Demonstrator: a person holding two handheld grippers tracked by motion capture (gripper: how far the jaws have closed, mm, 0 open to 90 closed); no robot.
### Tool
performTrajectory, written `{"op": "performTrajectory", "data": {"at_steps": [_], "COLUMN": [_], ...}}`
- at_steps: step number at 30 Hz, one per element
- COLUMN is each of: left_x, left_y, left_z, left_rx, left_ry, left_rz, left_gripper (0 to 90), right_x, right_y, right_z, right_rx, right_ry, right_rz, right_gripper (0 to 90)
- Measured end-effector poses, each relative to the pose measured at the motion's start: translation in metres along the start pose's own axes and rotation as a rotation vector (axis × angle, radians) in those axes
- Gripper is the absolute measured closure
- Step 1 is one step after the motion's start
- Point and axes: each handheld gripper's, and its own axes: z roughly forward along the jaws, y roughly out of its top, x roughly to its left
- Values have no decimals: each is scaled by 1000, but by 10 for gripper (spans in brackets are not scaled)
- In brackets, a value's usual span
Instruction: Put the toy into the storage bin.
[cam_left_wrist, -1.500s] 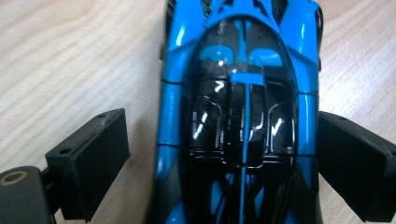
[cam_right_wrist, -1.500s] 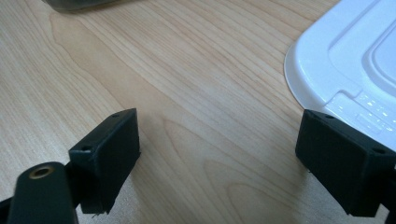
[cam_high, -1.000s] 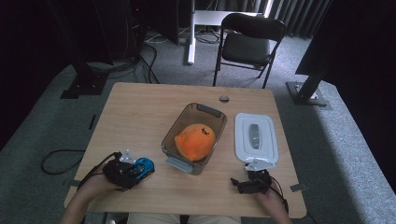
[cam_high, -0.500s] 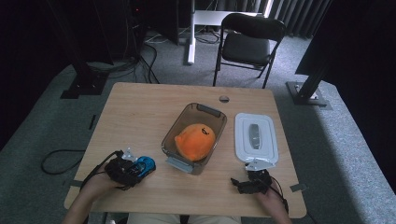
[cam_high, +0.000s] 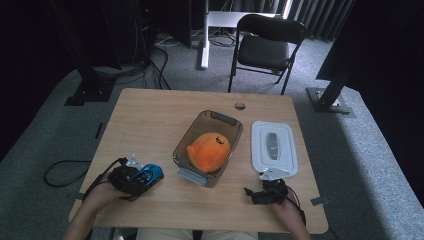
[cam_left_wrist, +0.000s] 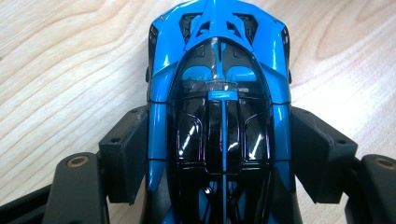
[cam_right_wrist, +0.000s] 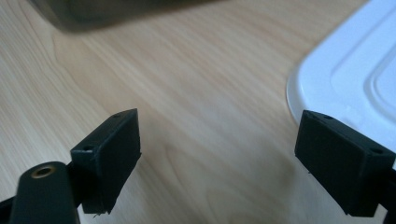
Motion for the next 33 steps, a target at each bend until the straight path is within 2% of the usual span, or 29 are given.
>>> {"op": "performTrajectory", "data": {"at_steps": [3, 7, 13, 18, 20, 27, 33], "left_x": [3, 7, 15, 17, 17, 17, 21], "left_y": [1, 5, 14, 26, 30, 48, 62], "left_z": [-4, -13, -29, -45, -51, -71, -84], "left_rx": [-10, -14, -34, -45, -53, -73, -86], "left_ry": [4, 18, 39, 67, 63, 72, 90], "left_rz": [-10, -11, -44, -29, -20, 6, 8], "left_gripper": [289, 289, 289, 289, 289, 289, 289], "right_x": [2, 6, 16, 25, 29, 39, 45], "right_y": [12, 25, 42, 55, 58, 66, 70], "right_z": [4, 17, 39, 50, 53, 61, 71], "right_rx": [-29, -31, -23, -41, -38, -32, -31], "right_ry": [-6, 6, -3, 35, 26, 27, 32], "right_rz": [5, 17, 17, 30, 15, 4, 26], "right_gripper": [138, 138, 138, 137, 138, 137, 137]}}
